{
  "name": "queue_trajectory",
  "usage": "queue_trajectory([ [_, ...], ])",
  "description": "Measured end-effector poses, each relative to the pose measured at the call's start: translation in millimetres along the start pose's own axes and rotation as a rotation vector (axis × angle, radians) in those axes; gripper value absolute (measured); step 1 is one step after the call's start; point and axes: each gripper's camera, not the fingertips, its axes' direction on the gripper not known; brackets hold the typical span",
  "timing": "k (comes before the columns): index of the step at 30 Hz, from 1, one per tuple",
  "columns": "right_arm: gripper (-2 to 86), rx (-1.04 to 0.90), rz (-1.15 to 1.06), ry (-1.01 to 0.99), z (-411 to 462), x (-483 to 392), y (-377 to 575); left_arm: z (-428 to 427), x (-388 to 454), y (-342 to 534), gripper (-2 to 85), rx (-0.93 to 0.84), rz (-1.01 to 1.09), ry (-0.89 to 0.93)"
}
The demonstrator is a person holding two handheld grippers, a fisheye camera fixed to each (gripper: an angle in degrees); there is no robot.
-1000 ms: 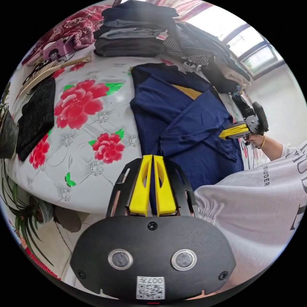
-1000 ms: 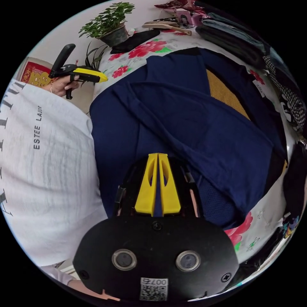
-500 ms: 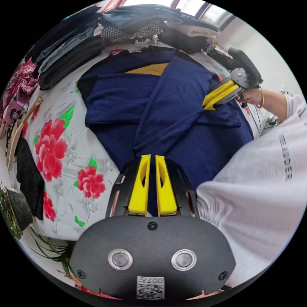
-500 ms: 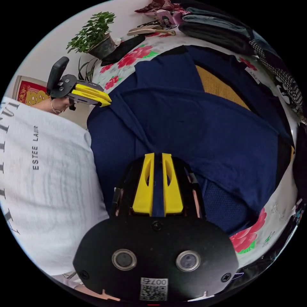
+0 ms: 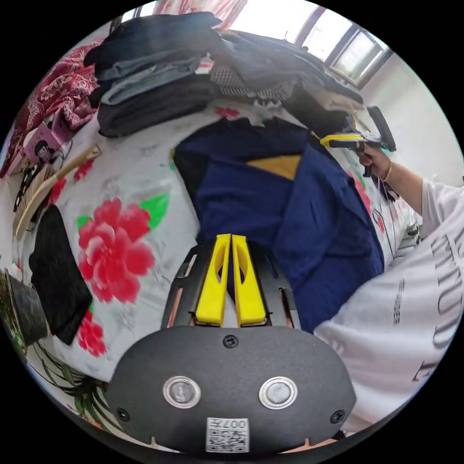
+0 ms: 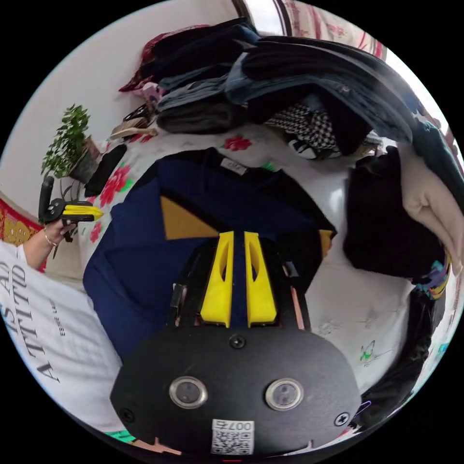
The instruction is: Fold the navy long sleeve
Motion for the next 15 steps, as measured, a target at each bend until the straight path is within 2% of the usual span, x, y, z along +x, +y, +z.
queue_trajectory([
  [5, 0.8, 0.018, 0.114, 0.072, 27.4, 58.6, -59.7, 24.5, -41.3, -118.0, -0.7, 0.069, -0.017, -0.03],
  [8, 0.7, -0.017, 0.16, 0.079, 52.0, 79.6, -74.3, 59.4, -58.5, -159.0, -0.8, -0.024, -0.056, -0.048],
  [10, 0.5, -0.11, 0.195, 0.111, 72.5, 92.8, -73.6, 71.8, -64.2, -165.1, -0.9, -0.036, -0.054, -0.066],
  [11, 0.3, -0.007, 0.173, 0.115, 66.8, 97.3, -68.5, 74.0, -68.6, -164.5, -0.9, -0.005, -0.084, -0.099],
  [15, 0.0, -0.027, 0.199, 0.103, 66.9, 112.7, -59.2, 80.2, -59.8, -165.2, -0.9, -0.024, -0.01, -0.16],
])
